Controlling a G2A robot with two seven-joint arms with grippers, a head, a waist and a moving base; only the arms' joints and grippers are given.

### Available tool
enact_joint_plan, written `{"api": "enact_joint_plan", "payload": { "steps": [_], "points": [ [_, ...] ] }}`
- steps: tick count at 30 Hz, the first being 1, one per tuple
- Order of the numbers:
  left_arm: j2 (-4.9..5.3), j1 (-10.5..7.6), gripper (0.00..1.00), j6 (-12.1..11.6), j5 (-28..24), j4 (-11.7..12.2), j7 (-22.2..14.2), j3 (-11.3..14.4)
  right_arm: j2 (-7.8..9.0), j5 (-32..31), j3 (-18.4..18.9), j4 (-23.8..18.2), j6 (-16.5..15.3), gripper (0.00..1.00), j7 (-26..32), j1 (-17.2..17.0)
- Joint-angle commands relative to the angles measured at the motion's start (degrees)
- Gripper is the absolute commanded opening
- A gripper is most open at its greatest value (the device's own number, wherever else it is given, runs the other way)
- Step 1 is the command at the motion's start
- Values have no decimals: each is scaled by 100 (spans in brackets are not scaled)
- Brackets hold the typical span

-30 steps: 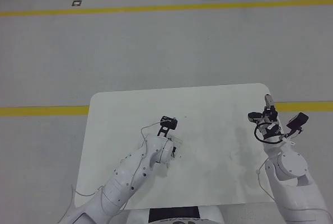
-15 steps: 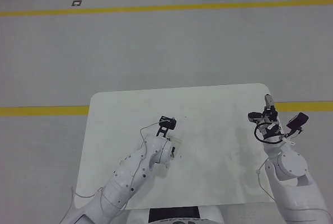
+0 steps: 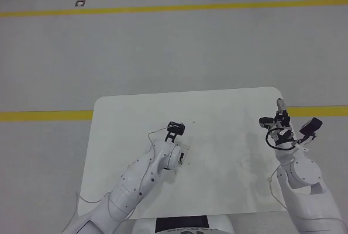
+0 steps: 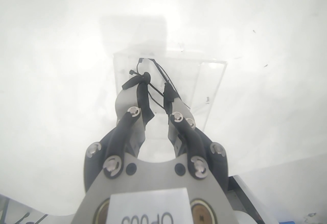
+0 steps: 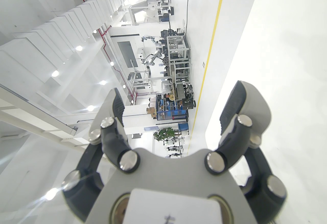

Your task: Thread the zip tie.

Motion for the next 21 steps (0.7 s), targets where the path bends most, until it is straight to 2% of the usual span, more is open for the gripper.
{"api": "enact_joint_plan", "payload": {
  "steps": [1,21],
  "points": [
    [-8,-18,14,0,-21,32,5,14,0,0,0,0,0,100,0,0],
    [-64,-138,10,0,-163,292,78,62,0,0,0,0,0,100,0,0]
  ]
}}
